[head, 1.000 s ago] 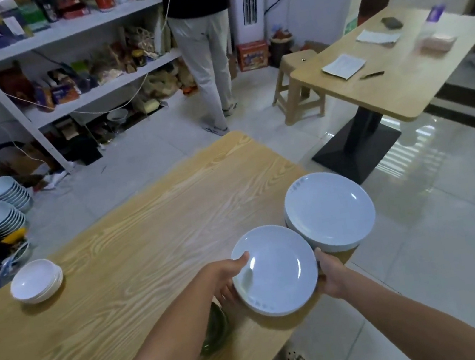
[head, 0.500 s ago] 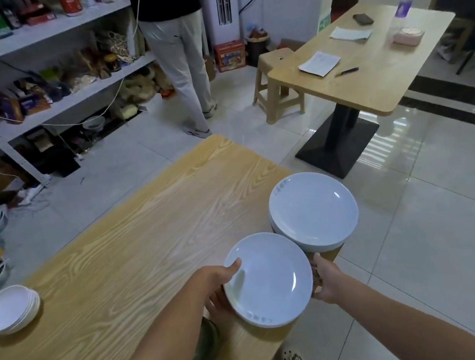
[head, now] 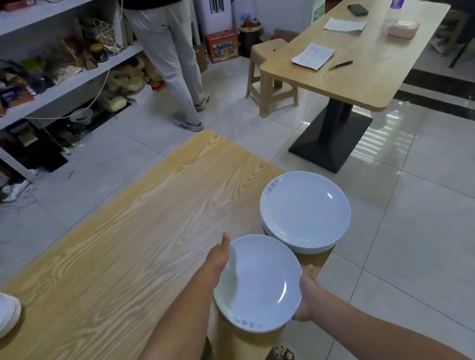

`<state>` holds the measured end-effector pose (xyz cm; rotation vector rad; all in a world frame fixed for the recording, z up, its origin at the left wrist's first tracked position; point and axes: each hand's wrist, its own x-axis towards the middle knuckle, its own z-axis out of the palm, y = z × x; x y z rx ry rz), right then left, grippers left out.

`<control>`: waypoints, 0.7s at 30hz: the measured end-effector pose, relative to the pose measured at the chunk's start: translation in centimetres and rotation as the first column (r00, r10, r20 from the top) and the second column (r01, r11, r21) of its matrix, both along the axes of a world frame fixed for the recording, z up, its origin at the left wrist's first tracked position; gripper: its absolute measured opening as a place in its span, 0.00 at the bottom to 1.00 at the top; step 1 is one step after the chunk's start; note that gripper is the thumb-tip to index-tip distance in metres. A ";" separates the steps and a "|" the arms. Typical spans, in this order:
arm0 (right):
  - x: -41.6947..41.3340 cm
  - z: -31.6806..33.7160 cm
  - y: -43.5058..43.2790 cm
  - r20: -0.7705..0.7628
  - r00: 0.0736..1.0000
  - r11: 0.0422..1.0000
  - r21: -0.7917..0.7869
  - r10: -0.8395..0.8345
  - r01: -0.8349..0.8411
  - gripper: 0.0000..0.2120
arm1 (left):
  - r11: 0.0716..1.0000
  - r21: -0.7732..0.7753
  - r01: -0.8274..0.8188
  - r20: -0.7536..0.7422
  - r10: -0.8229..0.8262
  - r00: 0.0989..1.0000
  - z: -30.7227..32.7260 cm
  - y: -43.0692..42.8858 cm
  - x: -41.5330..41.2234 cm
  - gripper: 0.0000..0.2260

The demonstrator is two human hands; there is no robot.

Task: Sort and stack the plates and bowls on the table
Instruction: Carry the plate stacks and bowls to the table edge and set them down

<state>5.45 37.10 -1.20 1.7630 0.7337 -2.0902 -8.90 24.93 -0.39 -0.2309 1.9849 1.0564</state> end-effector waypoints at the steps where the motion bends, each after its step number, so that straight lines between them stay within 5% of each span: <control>1: 0.0 -0.2 0.0 0.001 1.000 1.000 0.003 0.003 -0.003 0.41 | 1.000 0.004 -0.007 0.009 0.007 1.000 -0.1 0.0 -0.1 0.33; 8: -0.1 -0.4 0.8 -0.008 0.993 0.992 0.052 0.114 -0.114 0.38 | 0.995 0.062 -0.076 0.053 0.072 0.996 -0.3 -0.4 -0.4 0.33; 10: -0.6 -0.2 1.3 0.006 0.979 0.961 0.191 0.202 -0.200 0.34 | 0.986 0.049 -0.162 0.038 0.160 0.986 -0.5 -0.5 0.3 0.33; 15: -3.0 -0.2 3.2 0.068 0.904 0.788 0.467 0.422 -0.402 0.28 | 0.797 -0.041 -0.602 0.017 0.603 0.797 -2.0 -1.0 4.3 0.25; 21: -4.2 0.4 3.2 0.106 0.847 0.715 0.487 0.522 -0.501 0.28 | 0.715 -0.021 -0.699 0.046 0.699 0.714 -1.8 -0.4 7.4 0.22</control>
